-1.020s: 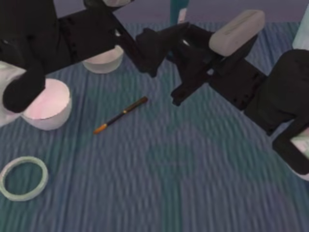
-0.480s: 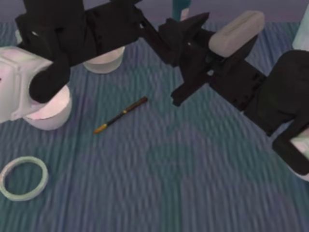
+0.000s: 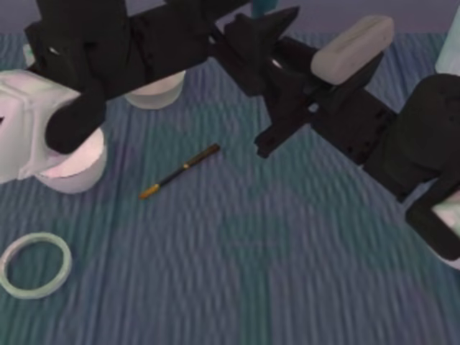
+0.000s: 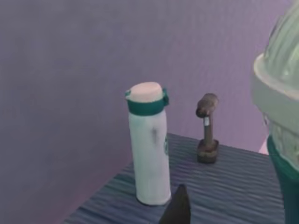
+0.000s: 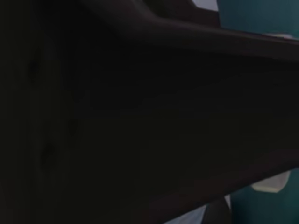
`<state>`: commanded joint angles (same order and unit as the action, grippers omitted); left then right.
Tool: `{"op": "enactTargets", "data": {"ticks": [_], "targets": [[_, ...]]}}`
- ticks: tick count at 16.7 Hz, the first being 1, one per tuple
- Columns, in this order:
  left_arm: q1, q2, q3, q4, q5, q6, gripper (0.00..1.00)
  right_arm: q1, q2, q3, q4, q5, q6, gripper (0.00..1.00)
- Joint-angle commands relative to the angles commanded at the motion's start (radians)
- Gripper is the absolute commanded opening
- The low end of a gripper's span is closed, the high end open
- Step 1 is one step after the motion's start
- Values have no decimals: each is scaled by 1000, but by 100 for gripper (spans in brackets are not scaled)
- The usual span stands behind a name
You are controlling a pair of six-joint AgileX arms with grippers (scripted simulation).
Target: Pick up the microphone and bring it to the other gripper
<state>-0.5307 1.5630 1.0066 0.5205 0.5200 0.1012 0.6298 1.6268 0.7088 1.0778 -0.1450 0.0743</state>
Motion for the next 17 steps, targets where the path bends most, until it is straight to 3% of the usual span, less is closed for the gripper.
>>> {"op": "enactTargets", "data": {"ticks": [4,13,17], "targets": [[0,0,0,0,0,0,2,0,0,0,0,0,0,0],[0,0,0,0,0,0,0,0,0,0,0,0,0,0],[0,0,0,0,0,0,0,0,0,0,0,0,0,30]]}}
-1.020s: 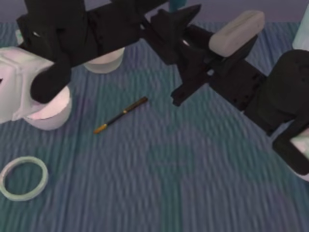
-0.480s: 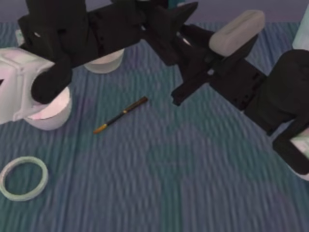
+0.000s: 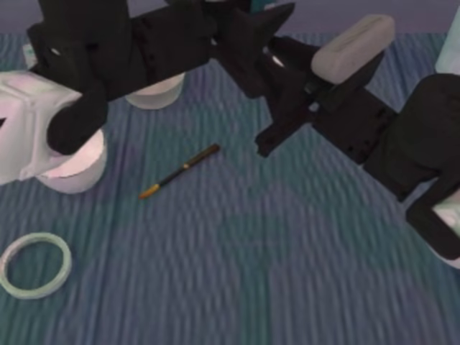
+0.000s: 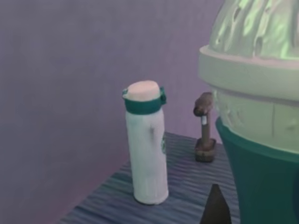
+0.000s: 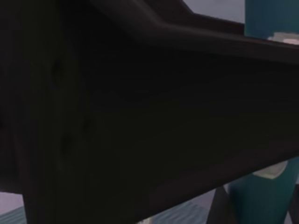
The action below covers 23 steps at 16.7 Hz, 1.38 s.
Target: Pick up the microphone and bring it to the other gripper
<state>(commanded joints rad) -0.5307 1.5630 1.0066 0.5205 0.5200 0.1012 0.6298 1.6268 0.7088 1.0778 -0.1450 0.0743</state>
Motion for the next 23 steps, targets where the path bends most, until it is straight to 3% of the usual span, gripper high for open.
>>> {"op": "enactTargets", "data": {"ticks": [9,19,23], "targets": [[0,0,0,0,0,0,0,0,0,0,0,0,0,98],[2,-5,4,-2,-3,4,0,-4,4,-6,0,3,-3,100],[70,-39,-29,-8,60,5,0,-21,-98,-122,12,-14,-1,100]]}}
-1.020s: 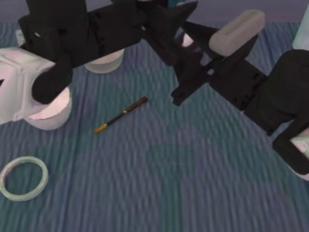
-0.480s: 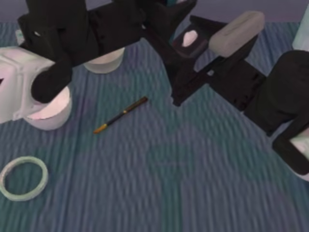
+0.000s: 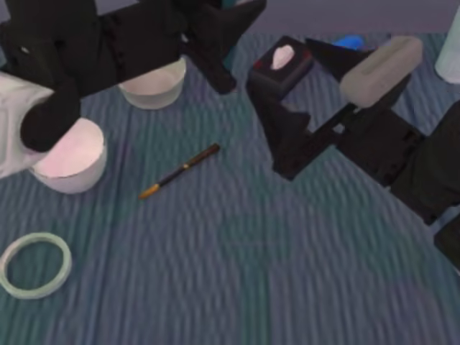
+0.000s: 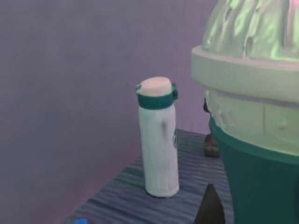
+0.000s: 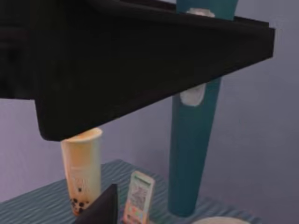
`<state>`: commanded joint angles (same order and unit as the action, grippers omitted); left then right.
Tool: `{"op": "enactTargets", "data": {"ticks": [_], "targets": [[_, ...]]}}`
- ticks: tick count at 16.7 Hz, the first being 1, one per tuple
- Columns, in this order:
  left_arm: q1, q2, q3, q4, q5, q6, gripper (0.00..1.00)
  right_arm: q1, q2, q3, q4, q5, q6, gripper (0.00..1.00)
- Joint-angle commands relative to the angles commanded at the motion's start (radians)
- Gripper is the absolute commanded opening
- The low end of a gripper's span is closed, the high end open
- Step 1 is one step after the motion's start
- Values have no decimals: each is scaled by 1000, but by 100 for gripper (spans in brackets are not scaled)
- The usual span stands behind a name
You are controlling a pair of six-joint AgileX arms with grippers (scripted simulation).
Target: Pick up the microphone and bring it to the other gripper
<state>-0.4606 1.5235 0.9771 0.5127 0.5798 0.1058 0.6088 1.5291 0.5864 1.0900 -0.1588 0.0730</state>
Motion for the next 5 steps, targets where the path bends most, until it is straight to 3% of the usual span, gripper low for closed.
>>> {"op": "enactTargets", "data": {"ticks": [5], "targets": [[92,-46,-40,-5,76,4,0,-16,-131,-152,24,-28,5,100]]}}
